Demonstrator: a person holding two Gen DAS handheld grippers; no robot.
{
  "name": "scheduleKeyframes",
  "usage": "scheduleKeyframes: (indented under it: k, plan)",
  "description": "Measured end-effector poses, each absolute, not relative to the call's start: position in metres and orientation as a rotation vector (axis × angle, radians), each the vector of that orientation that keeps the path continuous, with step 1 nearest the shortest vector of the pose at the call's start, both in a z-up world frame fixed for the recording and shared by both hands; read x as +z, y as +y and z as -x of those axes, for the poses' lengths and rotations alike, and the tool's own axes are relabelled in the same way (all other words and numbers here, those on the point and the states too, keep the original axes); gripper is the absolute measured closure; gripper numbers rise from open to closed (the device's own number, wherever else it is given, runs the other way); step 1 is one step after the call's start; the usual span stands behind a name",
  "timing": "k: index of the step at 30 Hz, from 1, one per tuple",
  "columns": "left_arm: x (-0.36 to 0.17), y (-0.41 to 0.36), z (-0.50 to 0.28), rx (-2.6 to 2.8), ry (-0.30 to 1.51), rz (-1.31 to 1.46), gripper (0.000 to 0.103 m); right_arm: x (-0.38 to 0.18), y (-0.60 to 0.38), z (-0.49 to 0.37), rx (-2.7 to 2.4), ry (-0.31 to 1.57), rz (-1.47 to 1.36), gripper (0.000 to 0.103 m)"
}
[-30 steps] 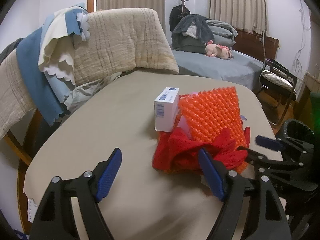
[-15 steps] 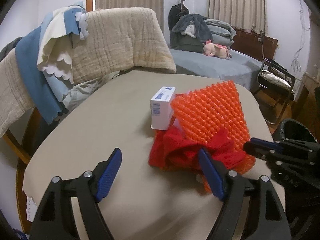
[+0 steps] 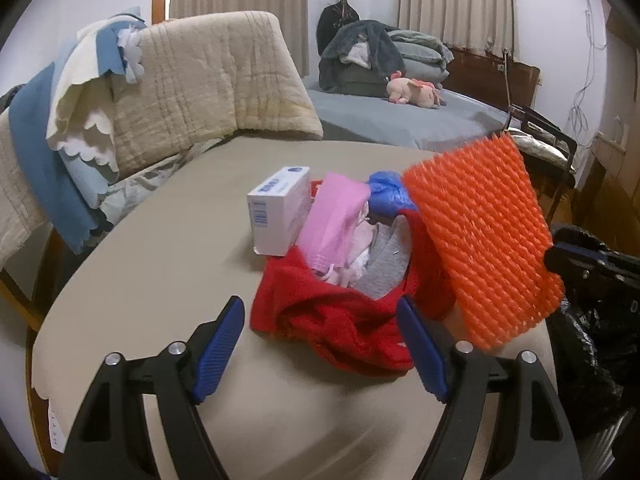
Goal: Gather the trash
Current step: 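Lift the orange mesh net with the right tool while the left tool grasps the red glove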
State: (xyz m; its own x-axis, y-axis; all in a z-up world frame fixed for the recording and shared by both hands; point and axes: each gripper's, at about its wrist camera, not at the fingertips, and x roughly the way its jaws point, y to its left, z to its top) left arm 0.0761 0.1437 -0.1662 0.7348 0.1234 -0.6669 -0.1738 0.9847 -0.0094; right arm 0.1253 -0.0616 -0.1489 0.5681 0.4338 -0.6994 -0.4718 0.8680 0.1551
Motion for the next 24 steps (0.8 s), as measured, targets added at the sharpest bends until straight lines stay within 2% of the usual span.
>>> scheduleKeyframes:
  k: [5,7,9,10,12,15,24]
  plan:
    - [-0.179,0.147,-0.09,0.18,0.754,0.073,0.029,-0.157,-0.063,-0.127,0.53,0.823,0.055,0.09]
    - [-0.186,0.15,-0.096,0.166,0.775,0.085,0.042,-0.158,-0.061,-0.127,0.533,0.825,0.061,0.09]
    - [-0.191,0.153,-0.099,0.139,0.796,0.109,0.06,-0.159,-0.06,-0.127,0.533,0.83,0.058,0.09]
    - [-0.191,0.155,-0.099,0.13,0.799,0.122,0.063,-0.159,-0.06,-0.127,0.533,0.831,0.058,0.09]
    - [-0.188,0.159,-0.095,0.126,0.789,0.135,0.08,-0.157,-0.06,-0.127,0.533,0.83,0.055,0.09]
    - [-0.185,0.162,-0.087,0.125,0.77,0.151,0.09,-0.151,-0.061,-0.126,0.536,0.819,0.044,0.09]
    - [-0.146,0.163,-0.063,0.141,0.691,0.157,0.093,-0.122,-0.066,-0.119,0.557,0.758,0.015,0.09]
